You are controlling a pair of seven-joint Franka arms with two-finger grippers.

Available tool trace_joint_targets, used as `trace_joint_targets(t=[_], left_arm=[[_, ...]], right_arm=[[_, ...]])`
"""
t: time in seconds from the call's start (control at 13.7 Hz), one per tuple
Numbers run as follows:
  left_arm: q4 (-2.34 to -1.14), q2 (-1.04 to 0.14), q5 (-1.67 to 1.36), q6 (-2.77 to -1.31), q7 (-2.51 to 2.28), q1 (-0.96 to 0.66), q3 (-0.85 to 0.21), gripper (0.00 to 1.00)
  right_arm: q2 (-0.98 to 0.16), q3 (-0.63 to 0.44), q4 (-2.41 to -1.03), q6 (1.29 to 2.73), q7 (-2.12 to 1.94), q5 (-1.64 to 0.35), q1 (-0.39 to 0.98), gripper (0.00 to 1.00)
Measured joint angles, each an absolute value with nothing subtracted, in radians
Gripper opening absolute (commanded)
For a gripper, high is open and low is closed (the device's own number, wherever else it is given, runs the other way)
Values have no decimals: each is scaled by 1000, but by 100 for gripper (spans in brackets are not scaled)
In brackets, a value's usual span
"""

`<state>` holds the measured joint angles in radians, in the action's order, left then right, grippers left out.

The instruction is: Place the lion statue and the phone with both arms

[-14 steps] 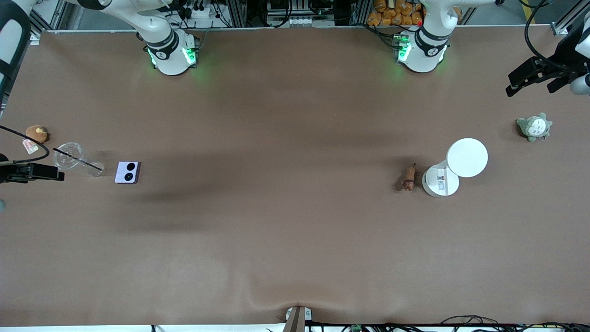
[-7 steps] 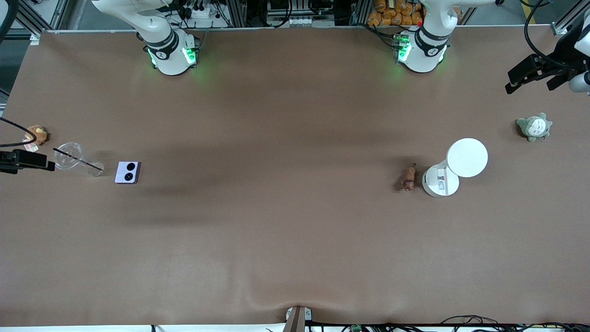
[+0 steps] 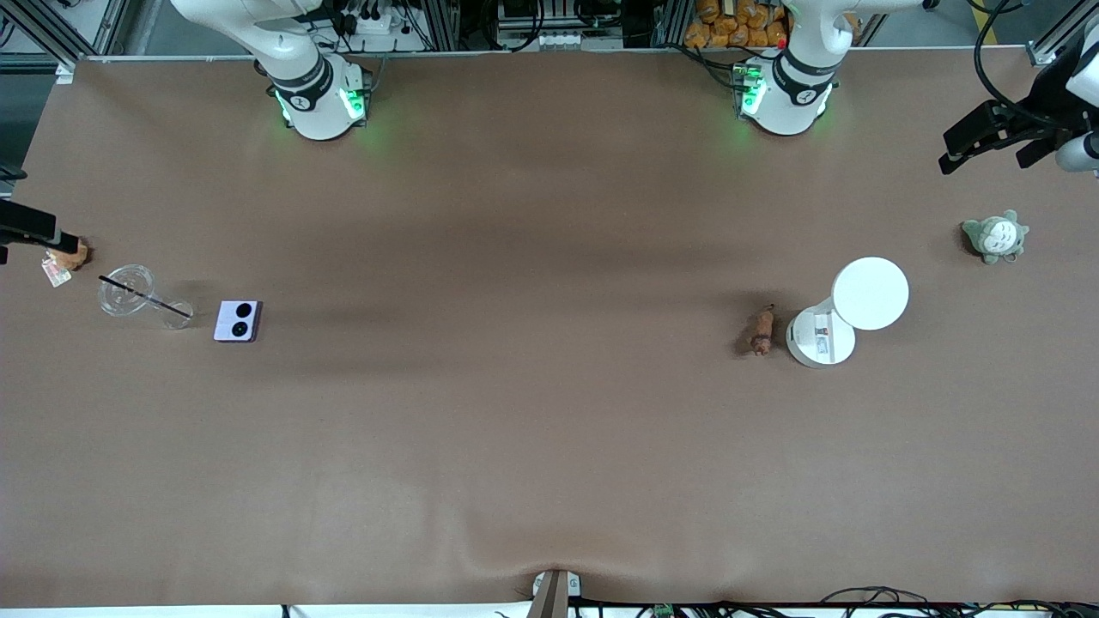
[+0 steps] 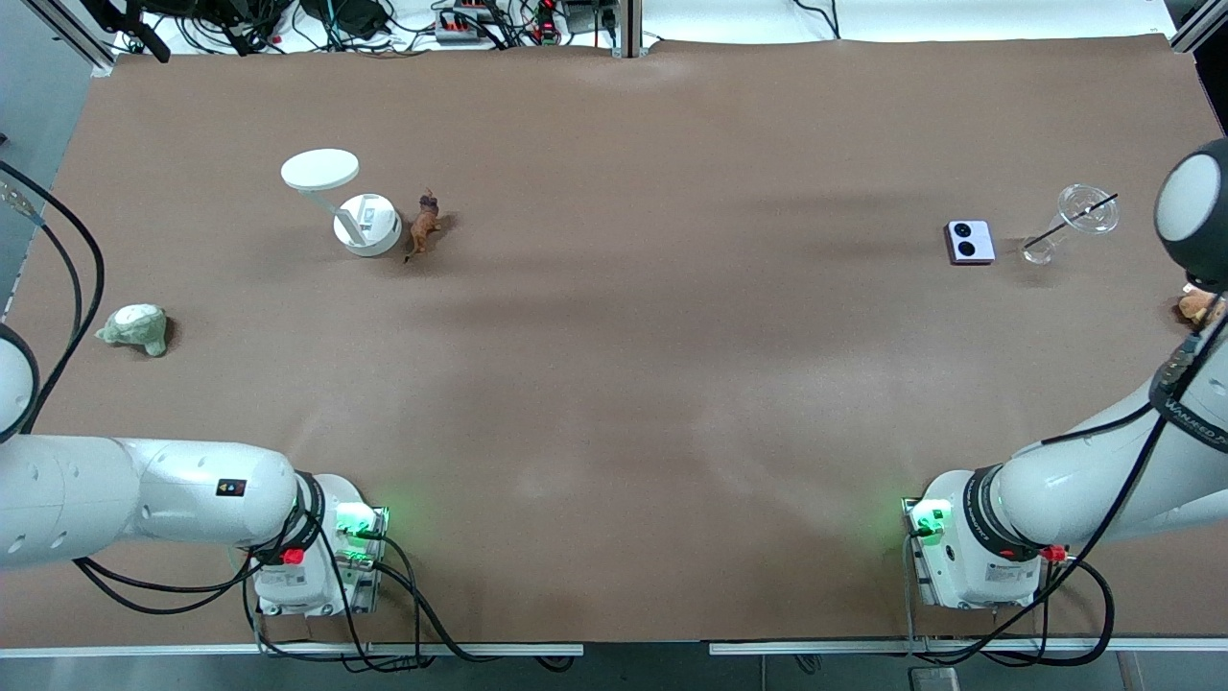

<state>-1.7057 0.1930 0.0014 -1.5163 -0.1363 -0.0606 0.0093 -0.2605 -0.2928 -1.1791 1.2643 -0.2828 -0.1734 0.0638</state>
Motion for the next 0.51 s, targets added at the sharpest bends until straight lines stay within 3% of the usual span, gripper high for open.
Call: trace_joint_targets(t=[0.15,0.51], left_arm=[[-1706,193,1,-1513,-136,-61,9,100],[-1706,195,1,-1508,-136,-61,8,100]], right_arm=[[-200,-149,-1254,1303,-249,-107,-34,100],[-22,-106,-1496,1382,-216,-80,-43,100]])
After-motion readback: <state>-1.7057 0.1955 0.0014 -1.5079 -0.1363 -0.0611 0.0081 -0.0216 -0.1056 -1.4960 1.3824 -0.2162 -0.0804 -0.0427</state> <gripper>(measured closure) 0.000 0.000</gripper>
